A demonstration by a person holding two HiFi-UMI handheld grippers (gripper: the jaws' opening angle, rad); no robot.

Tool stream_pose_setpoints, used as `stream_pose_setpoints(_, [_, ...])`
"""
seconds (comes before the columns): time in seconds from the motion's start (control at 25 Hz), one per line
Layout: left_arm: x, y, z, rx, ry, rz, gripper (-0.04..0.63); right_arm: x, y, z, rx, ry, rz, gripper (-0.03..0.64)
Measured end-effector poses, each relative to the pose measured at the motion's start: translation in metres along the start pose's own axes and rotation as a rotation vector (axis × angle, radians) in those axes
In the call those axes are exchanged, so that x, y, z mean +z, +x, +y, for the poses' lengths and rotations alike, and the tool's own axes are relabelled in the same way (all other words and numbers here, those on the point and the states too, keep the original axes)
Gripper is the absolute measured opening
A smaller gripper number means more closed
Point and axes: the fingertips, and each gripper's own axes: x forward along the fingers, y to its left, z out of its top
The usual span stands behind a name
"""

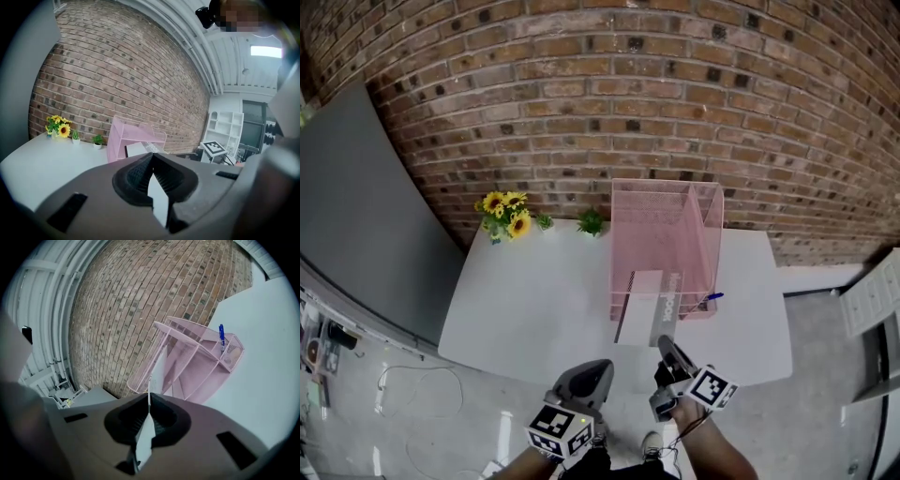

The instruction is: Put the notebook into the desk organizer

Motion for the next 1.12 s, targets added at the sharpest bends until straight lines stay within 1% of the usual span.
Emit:
stream_pose_setpoints(0.24, [0.004, 0.014, 0.010, -0.028, -0.003, 0.012, 0.005, 0.012, 0.017, -0.020, -0.107, -0.020, -0.010, 0.012])
stream_pose_setpoints(0.36, [0.006, 0.024, 0.015, -0.041, -0.002, 0.018, 0.005, 0.021, 0.029, -0.026, -0.116, -0.026, -0.019, 0.012])
stream_pose_setpoints(0.72, [0.010, 0.044, 0.025, -0.071, -0.002, 0.031, 0.005, 0.045, 0.050, -0.041, -0.180, -0.052, -0.056, 0.017])
stream_pose_setpoints(0.92, [0.011, 0.052, 0.029, -0.084, -0.003, 0.038, 0.005, 0.054, 0.057, -0.047, -0.214, -0.098, -0.058, 0.023])
stream_pose_setpoints(1.12, [0.011, 0.058, 0.029, -0.095, -0.005, 0.044, 0.005, 0.061, 0.071, -0.048, -0.217, -0.212, -0.023, 0.041])
